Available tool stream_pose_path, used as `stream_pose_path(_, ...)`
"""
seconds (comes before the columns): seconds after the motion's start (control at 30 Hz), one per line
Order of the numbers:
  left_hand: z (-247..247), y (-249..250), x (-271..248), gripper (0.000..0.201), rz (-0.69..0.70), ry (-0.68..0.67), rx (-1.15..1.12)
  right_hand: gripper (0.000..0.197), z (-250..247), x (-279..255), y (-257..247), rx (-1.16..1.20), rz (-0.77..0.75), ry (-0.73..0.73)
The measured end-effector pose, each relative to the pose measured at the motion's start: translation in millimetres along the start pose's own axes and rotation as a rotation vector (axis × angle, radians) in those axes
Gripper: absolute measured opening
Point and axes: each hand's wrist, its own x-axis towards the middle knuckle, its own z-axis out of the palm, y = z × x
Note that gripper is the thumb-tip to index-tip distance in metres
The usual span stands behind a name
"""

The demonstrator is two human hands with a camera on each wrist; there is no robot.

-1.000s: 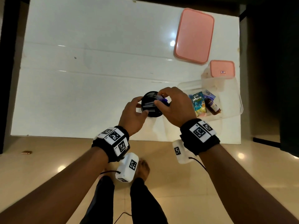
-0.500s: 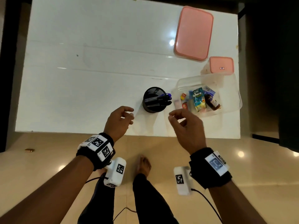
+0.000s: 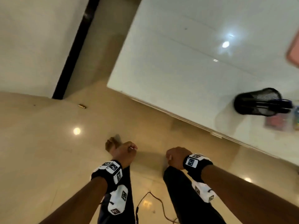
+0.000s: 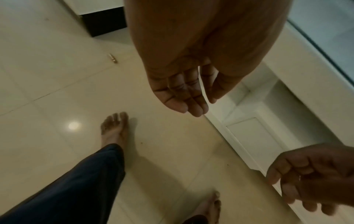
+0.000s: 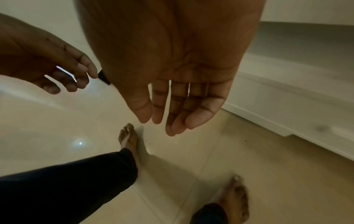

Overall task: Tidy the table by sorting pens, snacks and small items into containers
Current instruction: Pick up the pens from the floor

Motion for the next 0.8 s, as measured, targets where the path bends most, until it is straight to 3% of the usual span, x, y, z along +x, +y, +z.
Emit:
stream_pose_path(0.17, -58, -84, 28, 0.013, -0.015, -0.009, -0.033, 0.006, -24, 93, -112, 0.073, -0.008, 0.088)
stream_pose_path(0.3, -101, -148, 70, 0.025, -0.053, 0.042, -0.053, 0.007, -44, 181, -205, 0.238, -0.019, 0.205)
stream_pose_path(0.43, -128, -195, 121, 0.016, -0.114, 0.092, -0.073, 0.008, -56, 260, -289, 0.285, -0.124, 0.245)
stream_pose_path(0.5, -133, -217, 156, 0.023, -0.135, 0.141, -0.085, 0.007, -60, 305, -325, 0.206, -0.190, 0.250)
stream_pose_path(0.67, -127, -257, 246, 0.048, -0.129, 0.261, -0.085, 0.047, -67, 417, -383, -0.120, -0.312, 0.319)
stream_pose_path(0.8, -116, -270, 300, 0.057, -0.166, 0.342, -0.054, 0.056, -59, 493, -404, -0.327, -0.403, 0.336)
